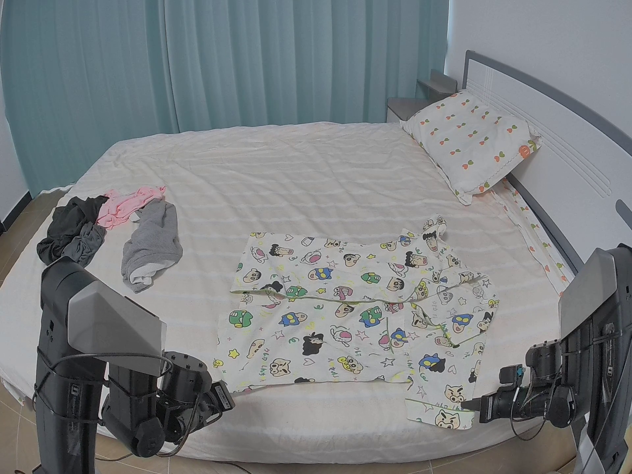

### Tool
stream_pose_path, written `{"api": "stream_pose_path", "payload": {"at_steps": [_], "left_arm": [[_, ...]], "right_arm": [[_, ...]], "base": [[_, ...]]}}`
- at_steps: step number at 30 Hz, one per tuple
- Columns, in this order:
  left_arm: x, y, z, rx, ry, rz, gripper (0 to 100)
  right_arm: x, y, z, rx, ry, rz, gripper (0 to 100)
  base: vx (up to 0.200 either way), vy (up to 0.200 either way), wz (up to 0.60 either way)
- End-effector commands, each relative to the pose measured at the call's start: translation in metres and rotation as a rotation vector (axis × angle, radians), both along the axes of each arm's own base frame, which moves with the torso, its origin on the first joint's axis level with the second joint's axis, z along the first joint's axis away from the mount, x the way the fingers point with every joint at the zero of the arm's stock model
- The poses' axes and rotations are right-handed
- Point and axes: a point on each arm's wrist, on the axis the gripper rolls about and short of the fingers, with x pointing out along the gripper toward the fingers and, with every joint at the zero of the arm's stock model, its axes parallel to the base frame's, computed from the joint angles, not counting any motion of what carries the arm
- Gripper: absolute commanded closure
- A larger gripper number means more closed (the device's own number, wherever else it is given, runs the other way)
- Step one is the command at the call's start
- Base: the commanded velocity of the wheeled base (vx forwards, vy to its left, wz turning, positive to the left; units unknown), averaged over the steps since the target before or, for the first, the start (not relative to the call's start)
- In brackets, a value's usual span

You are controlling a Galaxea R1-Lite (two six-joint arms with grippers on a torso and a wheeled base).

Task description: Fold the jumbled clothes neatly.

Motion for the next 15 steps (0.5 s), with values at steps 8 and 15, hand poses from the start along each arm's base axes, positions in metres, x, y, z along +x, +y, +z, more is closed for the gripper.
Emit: {"api": "stream_pose_path", "payload": {"at_steps": [8, 15], "left_arm": [[-0.016, 0.007, 0.000, 0.038, 0.064, -0.057, 100], [-0.025, 0.009, -0.001, 0.061, 0.101, -0.107, 100]], "right_arm": [[-0.010, -0.015, -0.003, -0.049, 0.011, 0.016, 100], [-0.017, -0.021, -0.003, -0.105, 0.045, 0.076, 100]], "base": [[0.000, 0.000, 0.00], [0.000, 0.000, 0.00]]}}
